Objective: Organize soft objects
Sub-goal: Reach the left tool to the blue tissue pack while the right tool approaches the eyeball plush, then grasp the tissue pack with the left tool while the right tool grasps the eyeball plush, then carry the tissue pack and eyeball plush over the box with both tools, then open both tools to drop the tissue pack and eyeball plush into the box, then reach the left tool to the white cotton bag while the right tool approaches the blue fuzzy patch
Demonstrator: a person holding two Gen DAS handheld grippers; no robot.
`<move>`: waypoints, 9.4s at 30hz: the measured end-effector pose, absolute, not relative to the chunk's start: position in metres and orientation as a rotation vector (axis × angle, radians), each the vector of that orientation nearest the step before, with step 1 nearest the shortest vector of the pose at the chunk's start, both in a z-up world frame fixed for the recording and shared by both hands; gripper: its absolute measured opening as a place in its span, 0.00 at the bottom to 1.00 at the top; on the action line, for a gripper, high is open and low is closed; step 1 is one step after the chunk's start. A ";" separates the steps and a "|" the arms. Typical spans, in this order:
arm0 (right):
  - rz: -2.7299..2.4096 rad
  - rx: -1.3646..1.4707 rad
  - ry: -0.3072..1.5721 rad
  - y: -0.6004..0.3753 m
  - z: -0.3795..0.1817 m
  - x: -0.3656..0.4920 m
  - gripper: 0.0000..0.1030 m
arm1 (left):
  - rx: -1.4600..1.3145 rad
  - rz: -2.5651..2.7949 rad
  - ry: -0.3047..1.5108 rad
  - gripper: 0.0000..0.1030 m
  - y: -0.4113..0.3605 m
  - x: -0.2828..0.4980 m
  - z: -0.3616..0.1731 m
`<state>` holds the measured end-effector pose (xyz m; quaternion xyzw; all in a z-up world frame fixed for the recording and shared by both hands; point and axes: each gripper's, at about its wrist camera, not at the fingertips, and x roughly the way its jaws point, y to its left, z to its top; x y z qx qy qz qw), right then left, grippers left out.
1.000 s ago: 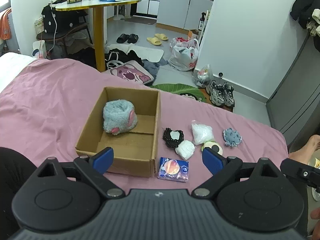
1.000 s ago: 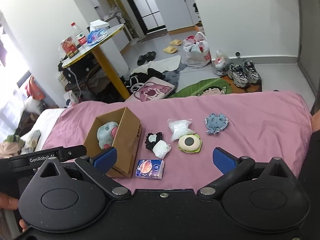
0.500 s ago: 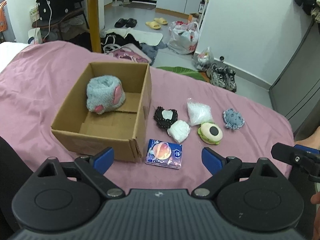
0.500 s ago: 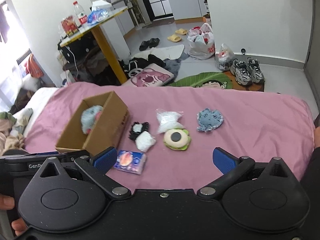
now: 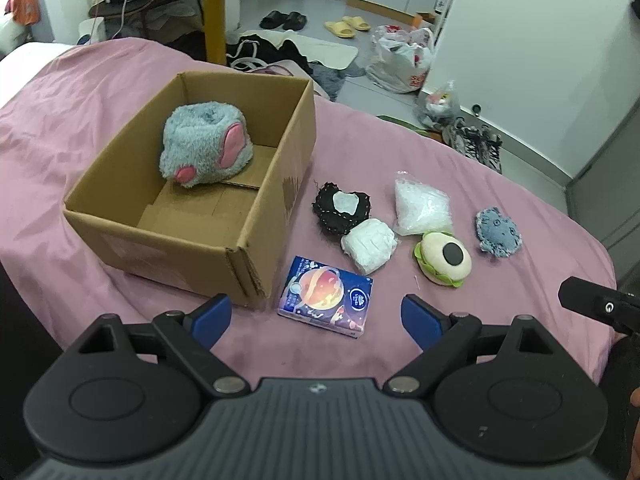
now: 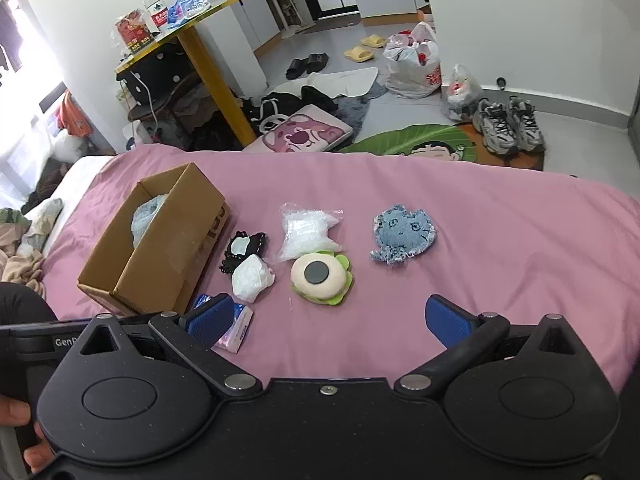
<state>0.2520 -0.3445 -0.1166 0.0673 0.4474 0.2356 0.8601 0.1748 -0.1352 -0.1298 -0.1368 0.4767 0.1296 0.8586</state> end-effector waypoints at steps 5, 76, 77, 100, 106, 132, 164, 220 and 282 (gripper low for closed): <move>0.573 0.156 0.927 -0.342 -0.130 0.269 0.99 | -0.308 0.326 1.004 0.88 -0.140 0.183 -0.146; 0.512 0.016 0.930 -0.306 -0.142 0.247 0.40 | -0.441 0.392 0.989 0.78 -0.124 0.155 -0.152; 0.501 0.015 0.930 -0.307 -0.141 0.245 0.40 | -0.442 0.389 0.985 0.78 -0.123 0.152 -0.148; 0.367 0.289 0.860 -0.299 -0.103 0.182 0.40 | -0.397 0.308 0.887 0.78 -0.069 0.116 -0.078; 0.380 0.327 0.831 -0.282 -0.093 0.172 0.40 | -0.389 0.302 0.857 0.78 -0.047 0.113 -0.066; 0.435 0.299 0.784 -0.190 -0.060 0.190 0.40 | -0.394 0.334 0.798 0.78 0.042 0.148 -0.059; 0.451 0.267 0.866 -0.121 -0.083 0.265 0.40 | -0.359 0.264 0.995 0.81 0.067 0.221 -0.106; 0.292 0.263 0.851 -0.269 -0.072 0.247 1.00 | -0.253 0.189 0.957 0.87 -0.051 0.201 -0.066; 0.109 0.498 1.001 -0.363 -0.203 0.334 0.15 | -0.416 0.099 1.113 0.25 -0.163 0.338 -0.190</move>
